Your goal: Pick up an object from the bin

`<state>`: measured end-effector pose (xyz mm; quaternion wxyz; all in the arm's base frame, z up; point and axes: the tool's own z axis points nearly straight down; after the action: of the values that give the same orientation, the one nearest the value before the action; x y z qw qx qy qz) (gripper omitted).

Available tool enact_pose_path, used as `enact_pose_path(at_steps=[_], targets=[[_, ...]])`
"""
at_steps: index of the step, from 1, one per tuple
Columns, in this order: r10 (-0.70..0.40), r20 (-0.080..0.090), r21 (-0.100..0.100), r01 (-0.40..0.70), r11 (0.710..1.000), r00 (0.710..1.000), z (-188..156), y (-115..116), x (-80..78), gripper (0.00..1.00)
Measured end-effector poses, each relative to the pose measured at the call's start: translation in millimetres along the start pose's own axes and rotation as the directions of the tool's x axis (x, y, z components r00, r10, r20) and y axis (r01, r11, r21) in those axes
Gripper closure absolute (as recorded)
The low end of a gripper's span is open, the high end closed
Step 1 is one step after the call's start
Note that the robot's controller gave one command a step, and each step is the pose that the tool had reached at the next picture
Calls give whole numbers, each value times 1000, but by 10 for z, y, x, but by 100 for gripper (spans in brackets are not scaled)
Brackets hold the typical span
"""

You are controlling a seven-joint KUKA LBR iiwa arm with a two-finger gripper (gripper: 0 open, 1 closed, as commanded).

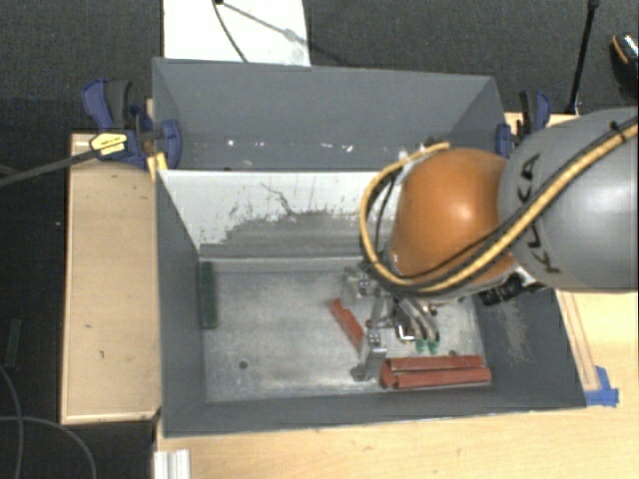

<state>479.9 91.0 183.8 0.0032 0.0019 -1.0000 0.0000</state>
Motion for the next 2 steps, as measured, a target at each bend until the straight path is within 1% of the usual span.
enact_pose_path(at_steps=[1,2], targets=[[207,2,1,-207,978,978,1166,-496,-405,0],[300,3,-3,-300,954,954,829,-220,-104,0]])
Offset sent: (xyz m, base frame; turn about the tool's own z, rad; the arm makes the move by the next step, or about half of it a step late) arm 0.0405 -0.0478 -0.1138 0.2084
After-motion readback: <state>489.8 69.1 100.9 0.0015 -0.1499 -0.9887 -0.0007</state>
